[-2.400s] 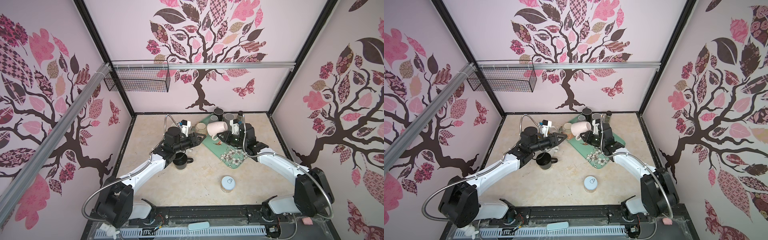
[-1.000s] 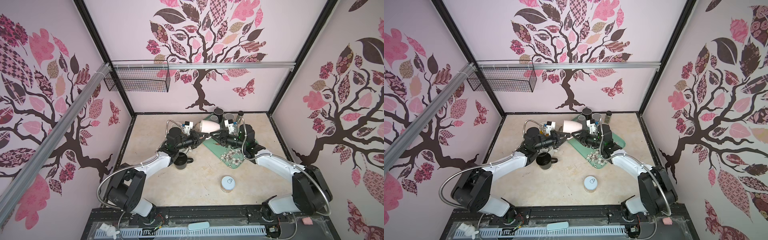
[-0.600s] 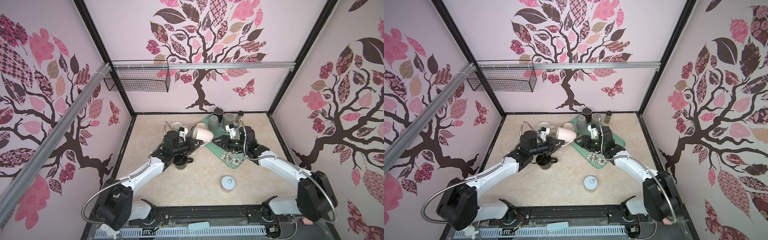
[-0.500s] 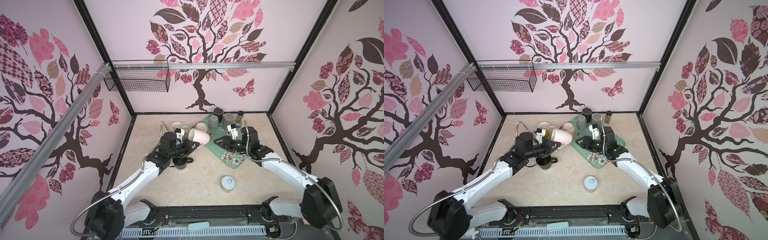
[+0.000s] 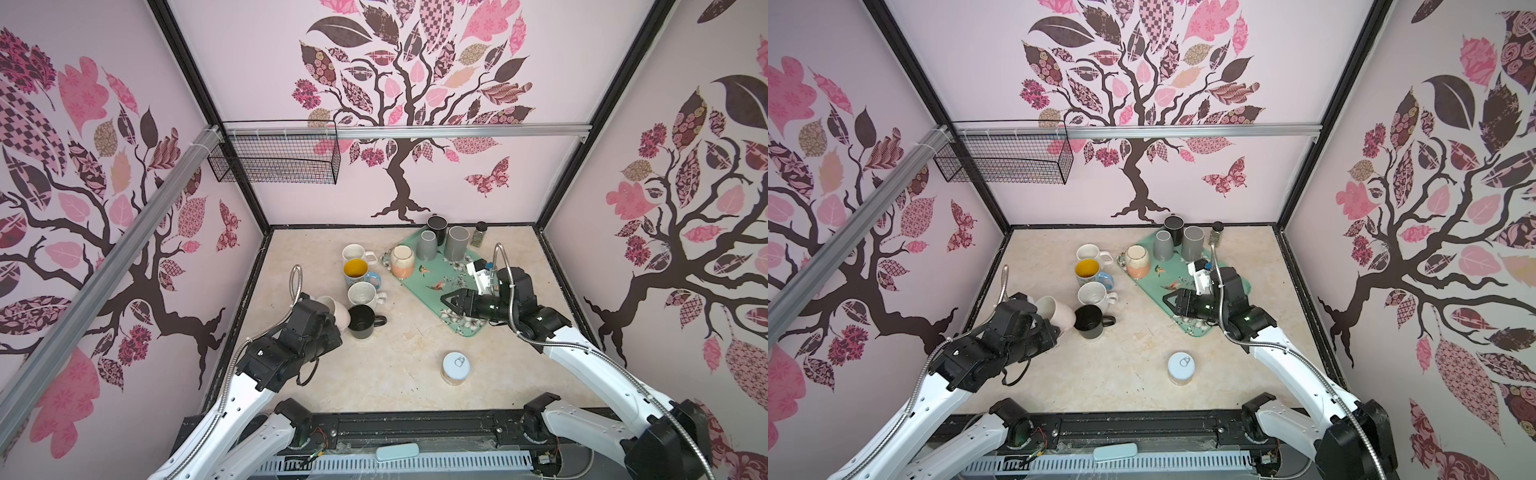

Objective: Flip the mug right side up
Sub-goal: 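Carry the pink mug toward the black mug with the left gripper while right releases, then lower the pink mug upright beside the black mug with the left gripper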

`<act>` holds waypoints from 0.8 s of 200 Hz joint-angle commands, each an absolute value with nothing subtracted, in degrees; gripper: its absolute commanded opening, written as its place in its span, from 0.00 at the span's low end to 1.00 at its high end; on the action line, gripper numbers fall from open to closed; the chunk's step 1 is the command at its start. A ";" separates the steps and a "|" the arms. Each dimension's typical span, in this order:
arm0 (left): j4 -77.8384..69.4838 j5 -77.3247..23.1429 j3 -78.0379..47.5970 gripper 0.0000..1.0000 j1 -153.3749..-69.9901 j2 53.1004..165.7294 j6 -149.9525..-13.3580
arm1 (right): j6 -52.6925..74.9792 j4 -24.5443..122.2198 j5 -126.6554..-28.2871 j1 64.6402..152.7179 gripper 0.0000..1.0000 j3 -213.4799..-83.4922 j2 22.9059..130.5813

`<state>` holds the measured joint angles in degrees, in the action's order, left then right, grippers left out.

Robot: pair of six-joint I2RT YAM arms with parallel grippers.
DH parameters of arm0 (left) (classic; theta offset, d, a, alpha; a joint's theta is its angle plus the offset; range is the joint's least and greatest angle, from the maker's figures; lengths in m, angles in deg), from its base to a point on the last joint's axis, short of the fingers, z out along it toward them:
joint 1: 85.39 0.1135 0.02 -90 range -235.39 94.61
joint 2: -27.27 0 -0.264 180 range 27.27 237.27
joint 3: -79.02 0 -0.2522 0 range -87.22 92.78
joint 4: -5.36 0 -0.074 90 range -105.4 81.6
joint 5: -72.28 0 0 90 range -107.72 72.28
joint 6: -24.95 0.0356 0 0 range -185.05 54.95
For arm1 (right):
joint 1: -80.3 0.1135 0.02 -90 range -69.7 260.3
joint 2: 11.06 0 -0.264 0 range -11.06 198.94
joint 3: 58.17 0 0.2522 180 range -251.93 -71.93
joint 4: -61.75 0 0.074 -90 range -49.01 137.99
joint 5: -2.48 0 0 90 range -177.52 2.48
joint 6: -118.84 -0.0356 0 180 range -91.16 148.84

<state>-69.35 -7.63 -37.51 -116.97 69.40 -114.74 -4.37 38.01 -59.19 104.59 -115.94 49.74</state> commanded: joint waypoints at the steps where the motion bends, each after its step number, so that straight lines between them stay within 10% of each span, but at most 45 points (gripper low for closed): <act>1: -77.52 -1.63 -34.62 0.00 -117.42 67.94 -116.92 | -2.73 38.35 -58.15 104.73 0.57 -115.29 49.18; 59: -80.42 8.65 -37.88 0.00 -139.17 77.63 -141.10 | -0.56 38.74 -58.43 104.67 0.57 -114.24 49.66; 160: -62.42 2.46 -44.17 0.00 -144.75 90.06 -158.46 | 0.61 39.16 -58.00 104.68 0.58 -111.99 48.28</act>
<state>-67.18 1.66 -43.02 -144.26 88.55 -153.43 -0.67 38.27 -58.40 104.59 -112.25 49.69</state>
